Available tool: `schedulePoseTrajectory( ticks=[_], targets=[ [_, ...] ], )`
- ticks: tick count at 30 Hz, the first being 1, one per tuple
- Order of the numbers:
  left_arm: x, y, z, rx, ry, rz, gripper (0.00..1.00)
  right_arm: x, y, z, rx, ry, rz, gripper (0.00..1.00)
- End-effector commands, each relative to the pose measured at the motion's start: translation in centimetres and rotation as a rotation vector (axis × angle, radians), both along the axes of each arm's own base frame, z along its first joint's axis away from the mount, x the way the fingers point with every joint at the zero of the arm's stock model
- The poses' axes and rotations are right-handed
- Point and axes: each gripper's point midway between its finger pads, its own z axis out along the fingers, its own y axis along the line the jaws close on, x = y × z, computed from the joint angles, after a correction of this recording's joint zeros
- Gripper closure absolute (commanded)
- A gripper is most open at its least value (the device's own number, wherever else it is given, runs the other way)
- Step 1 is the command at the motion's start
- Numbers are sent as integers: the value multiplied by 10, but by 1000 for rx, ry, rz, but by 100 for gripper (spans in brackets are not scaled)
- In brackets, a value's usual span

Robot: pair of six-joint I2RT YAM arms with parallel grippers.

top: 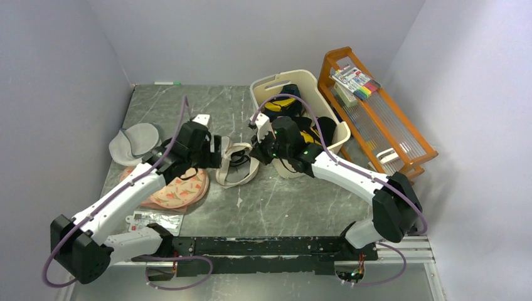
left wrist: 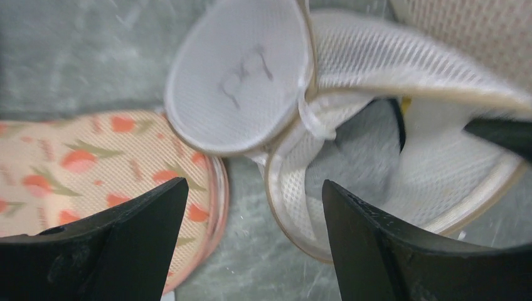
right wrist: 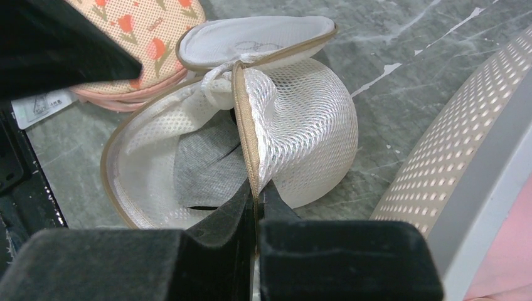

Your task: Unzip the laundry bag and remove the bra

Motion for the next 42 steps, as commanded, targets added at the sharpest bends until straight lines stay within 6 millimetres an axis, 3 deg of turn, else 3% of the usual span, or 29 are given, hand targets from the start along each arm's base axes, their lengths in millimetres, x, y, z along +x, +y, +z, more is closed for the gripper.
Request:
schedulePoseTrajectory(
  ticks=[1,7,16,22,28,31,37,40,41,42],
  targets=[
    [-3,-31,-28,-143,64,-56,14,0,-1,12,29,-26,7,100],
    [0,-48,-64,-142,163,-101,19,-1,2,12,33,-18,21,100],
    [5,-56,-87,-131,209,-123,21,-3,2,11,44,-16,20,100],
    [11,-58,-73,-153,143,-133,42,-3,3,10,46,-10,23,100],
    [14,-47,-47,-115,57,-142,78,-1,1,15,49,-29,13,100],
    [13,-43,-30,-90,23,-168,92,-4,-2,5,36,-9,4,100],
    [11,-39,-14,-9,-10,-266,93,3,-3,7,39,-15,-34,100],
    [9,-42,-12,-9,-20,-307,93,8,-7,4,25,-9,-75,94],
    [9,-43,-12,-13,-28,-312,93,14,-4,15,34,-28,-85,92],
    [9,-44,-11,-19,-41,-319,93,16,-4,15,23,-28,-91,89]
  ],
)
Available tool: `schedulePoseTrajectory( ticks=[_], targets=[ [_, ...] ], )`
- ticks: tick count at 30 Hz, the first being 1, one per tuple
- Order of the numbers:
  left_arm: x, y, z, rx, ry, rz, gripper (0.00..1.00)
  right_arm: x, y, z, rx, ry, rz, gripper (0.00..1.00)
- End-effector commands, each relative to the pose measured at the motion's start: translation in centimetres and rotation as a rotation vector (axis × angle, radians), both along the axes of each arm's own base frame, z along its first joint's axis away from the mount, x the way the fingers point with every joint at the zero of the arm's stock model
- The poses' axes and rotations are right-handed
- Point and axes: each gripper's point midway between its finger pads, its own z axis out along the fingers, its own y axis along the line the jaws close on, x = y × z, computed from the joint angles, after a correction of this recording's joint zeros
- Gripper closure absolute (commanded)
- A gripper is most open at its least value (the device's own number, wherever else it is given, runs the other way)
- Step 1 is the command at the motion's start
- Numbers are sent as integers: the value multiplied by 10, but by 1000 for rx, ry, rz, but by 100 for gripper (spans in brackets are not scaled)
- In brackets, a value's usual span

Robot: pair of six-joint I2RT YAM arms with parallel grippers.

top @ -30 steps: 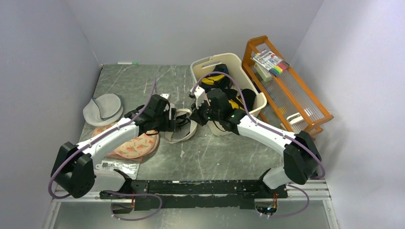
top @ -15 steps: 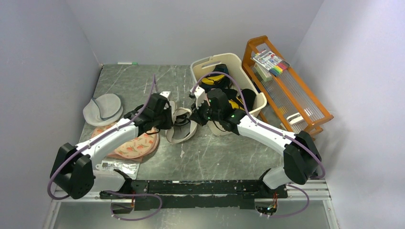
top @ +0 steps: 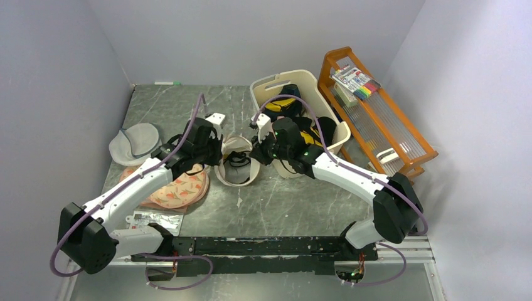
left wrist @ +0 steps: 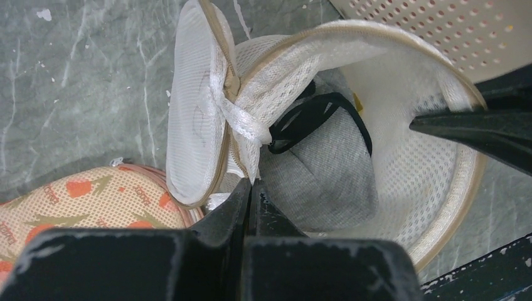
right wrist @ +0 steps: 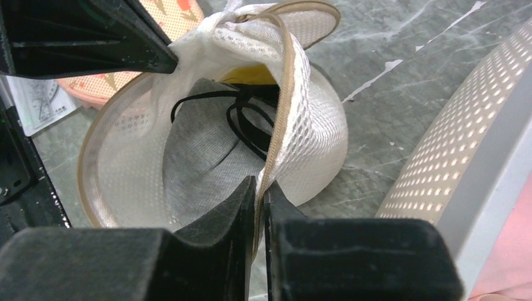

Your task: Unzip the laundry bag and remove the bra

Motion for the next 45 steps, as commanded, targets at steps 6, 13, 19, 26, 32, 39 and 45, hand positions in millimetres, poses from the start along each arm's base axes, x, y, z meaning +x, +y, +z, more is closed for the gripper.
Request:
schedulePoseTrajectory(
  ticks=[6,13,19,26,32,39,45],
  targets=[
    [-1,-12,16,-56,-93,-115,93,13,1,36,7,-48,-29,63],
    [-2,-9,14,-33,-97,-124,93,-7,17,74,24,-210,6,47],
    [-2,-7,14,-28,-102,-122,93,-15,31,57,-2,-329,151,49],
    [-1,-4,15,-24,-108,-111,93,-4,41,15,-95,-283,156,60],
    [-1,-6,16,-37,-105,-121,93,6,38,-15,-160,-253,96,57],
    [-1,-7,15,-45,-101,-128,93,23,33,-39,-250,-250,17,56],
    [-1,-7,15,-50,-100,-130,93,34,33,-46,-262,-275,-34,59]
  ],
)
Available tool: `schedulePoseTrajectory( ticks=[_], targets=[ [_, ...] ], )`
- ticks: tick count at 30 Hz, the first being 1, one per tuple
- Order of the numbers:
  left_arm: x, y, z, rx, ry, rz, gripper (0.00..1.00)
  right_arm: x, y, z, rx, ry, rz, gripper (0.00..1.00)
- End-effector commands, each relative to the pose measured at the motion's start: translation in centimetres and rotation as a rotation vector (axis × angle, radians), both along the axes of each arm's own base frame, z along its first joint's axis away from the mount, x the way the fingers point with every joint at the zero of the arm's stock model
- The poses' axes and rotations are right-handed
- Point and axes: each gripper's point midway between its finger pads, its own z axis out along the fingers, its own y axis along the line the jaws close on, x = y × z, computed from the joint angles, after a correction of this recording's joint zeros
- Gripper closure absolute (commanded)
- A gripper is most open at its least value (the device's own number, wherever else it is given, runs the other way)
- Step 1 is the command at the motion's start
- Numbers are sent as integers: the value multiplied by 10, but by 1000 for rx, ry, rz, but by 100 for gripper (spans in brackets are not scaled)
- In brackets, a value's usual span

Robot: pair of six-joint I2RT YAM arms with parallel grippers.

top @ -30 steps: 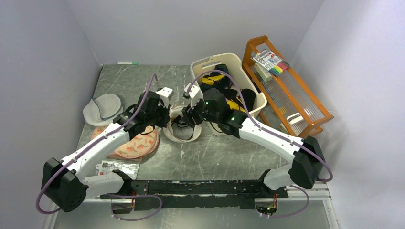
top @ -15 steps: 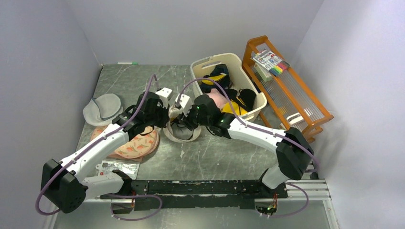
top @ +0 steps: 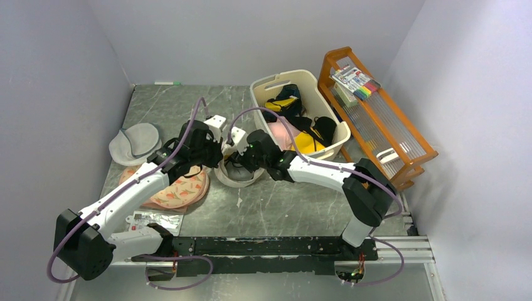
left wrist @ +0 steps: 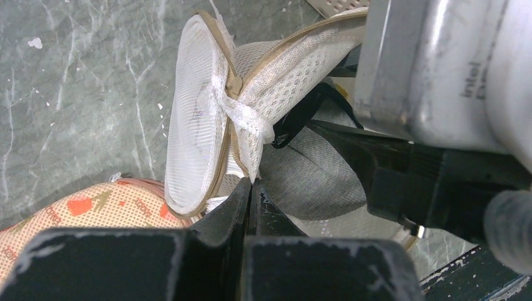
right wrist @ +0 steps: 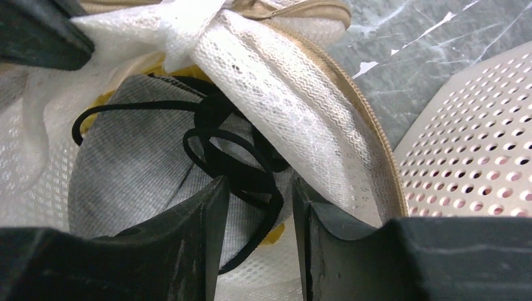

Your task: Unzip the laundry bag and remove the bra

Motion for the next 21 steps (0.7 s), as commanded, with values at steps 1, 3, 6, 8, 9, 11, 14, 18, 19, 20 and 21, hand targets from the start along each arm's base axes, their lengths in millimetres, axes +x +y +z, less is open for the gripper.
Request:
schedulePoseTrajectory(
  ticks=[1,3,6,8,9,11,14,18,19,20,21],
  targets=[
    [5,-5,12,-45,-45,-24,93,16,8,11,34,-73,-44,59],
    [5,-5,12,-49,-44,-26,93,16,13,7,42,-65,-37,62],
    [5,-5,13,-49,-44,-25,93,17,17,8,60,-57,-39,72],
    [5,-5,12,-48,-43,-23,93,15,19,14,86,-62,-31,78],
    [5,-4,12,-49,-42,-23,93,14,21,19,105,-69,-25,81],
    [5,-5,13,-50,-46,-26,93,12,22,28,133,-72,-17,92],
    [5,-4,12,-50,-43,-24,93,8,24,43,177,-80,-7,100],
    [6,-4,12,-52,-42,-24,93,2,23,71,246,-102,7,100],
    [6,-4,12,-51,-43,-22,93,0,22,78,261,-106,8,100],
    [6,-3,12,-51,-43,-21,93,-2,21,86,278,-114,9,100],
    [6,-3,12,-50,-43,-20,93,-3,20,93,294,-120,11,100]
  ],
)
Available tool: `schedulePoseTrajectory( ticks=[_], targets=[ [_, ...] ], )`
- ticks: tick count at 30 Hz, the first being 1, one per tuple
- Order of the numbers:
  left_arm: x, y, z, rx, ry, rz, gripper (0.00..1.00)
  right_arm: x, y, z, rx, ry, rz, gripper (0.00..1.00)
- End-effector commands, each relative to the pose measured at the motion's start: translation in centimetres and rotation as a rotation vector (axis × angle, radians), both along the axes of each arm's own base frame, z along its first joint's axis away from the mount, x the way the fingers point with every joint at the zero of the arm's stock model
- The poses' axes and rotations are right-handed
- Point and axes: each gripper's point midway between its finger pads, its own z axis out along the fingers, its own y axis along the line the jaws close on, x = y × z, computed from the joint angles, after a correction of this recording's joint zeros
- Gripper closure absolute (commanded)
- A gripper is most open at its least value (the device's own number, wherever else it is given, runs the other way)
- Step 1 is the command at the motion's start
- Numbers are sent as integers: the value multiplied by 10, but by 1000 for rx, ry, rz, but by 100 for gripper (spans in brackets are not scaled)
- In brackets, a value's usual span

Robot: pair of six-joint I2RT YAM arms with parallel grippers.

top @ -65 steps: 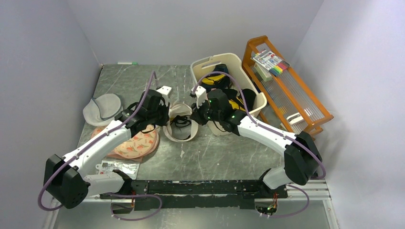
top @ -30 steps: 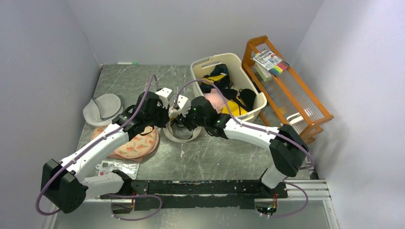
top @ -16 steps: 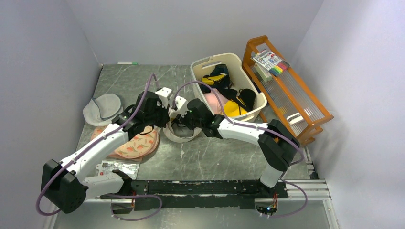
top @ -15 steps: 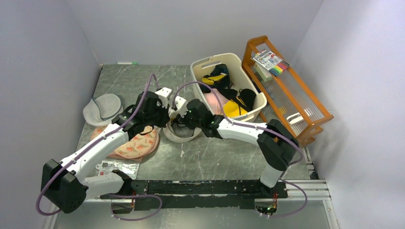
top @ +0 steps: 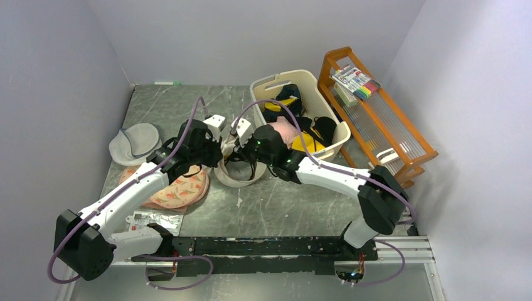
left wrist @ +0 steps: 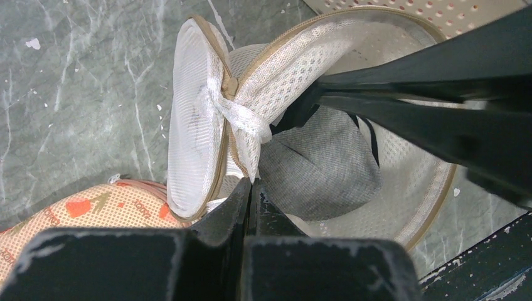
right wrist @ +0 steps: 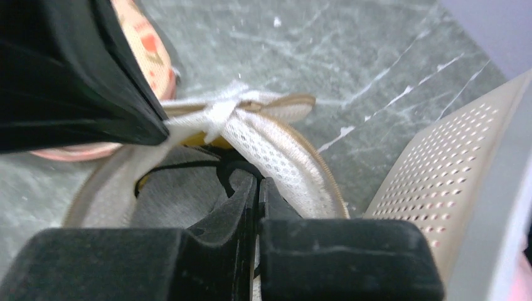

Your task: Unzip the laundry bag and remove the bra

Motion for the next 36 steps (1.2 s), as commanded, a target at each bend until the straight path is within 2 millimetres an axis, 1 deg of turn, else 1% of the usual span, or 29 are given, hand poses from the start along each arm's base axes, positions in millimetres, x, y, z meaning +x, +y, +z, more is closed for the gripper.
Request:
schedulePoseTrajectory(
  ticks=[1,3,4,7,11,12,14,18,22,30,32,33,36],
  targets=[
    [5,-3,12,-38,-47,-16,93,-9,1,48,132,-53,16,100],
    [5,-3,11,-39,-47,-17,93,-12,-2,69,187,-77,15,100],
    [5,-3,12,-42,-48,-18,93,-17,-6,71,205,-78,17,100],
    [4,-5,12,-49,-44,-28,93,-23,-7,100,287,-118,36,100],
    [3,-6,11,-50,-37,-33,93,-24,-7,140,388,-162,33,100],
    [3,-6,11,-49,-37,-34,93,-24,-7,145,405,-164,32,100],
    [3,-5,11,-49,-39,-33,93,-25,-5,169,459,-182,37,100],
    [3,-5,13,-52,-46,-32,93,-29,-7,202,536,-216,46,100],
    [2,-6,13,-56,-42,-39,93,-32,-15,236,626,-267,37,100],
    [2,-6,13,-55,-38,-43,93,-49,-31,306,795,-368,70,100],
    [2,-5,12,-51,-39,-37,93,-50,-35,318,818,-388,63,100],
    [2,-4,13,-50,-41,-34,93,-52,-38,328,839,-406,62,100],
    [2,-5,14,-50,-41,-35,93,-59,-46,350,889,-449,73,100]
  ],
)
